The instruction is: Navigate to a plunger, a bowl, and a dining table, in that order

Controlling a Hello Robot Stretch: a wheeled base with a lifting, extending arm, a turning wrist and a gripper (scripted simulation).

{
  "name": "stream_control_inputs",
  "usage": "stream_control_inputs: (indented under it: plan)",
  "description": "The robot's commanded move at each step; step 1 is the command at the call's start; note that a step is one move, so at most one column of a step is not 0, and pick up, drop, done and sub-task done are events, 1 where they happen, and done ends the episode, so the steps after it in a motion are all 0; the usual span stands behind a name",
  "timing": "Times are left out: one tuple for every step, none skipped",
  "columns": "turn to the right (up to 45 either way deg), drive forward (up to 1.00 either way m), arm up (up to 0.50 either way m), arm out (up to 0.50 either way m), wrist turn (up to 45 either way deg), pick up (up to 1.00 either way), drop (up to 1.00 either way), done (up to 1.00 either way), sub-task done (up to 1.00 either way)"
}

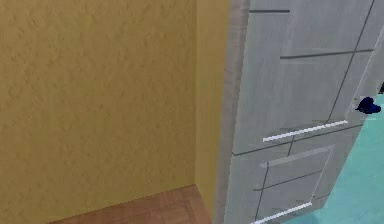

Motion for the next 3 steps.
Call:
stream_control_inputs:
  plan:
    - [15.0, 0.00, 0.00, 0.00, 0.0, 0.00, 0.00, 0.00, 0.00]
    - [0.0, 0.50, 0.00, 0.00, 0.0, 0.00, 0.00, 0.00, 0.00]
    - [45.0, 0.00, 0.00, 0.00, 0.0, 0.00, 0.00, 0.00, 0.00]
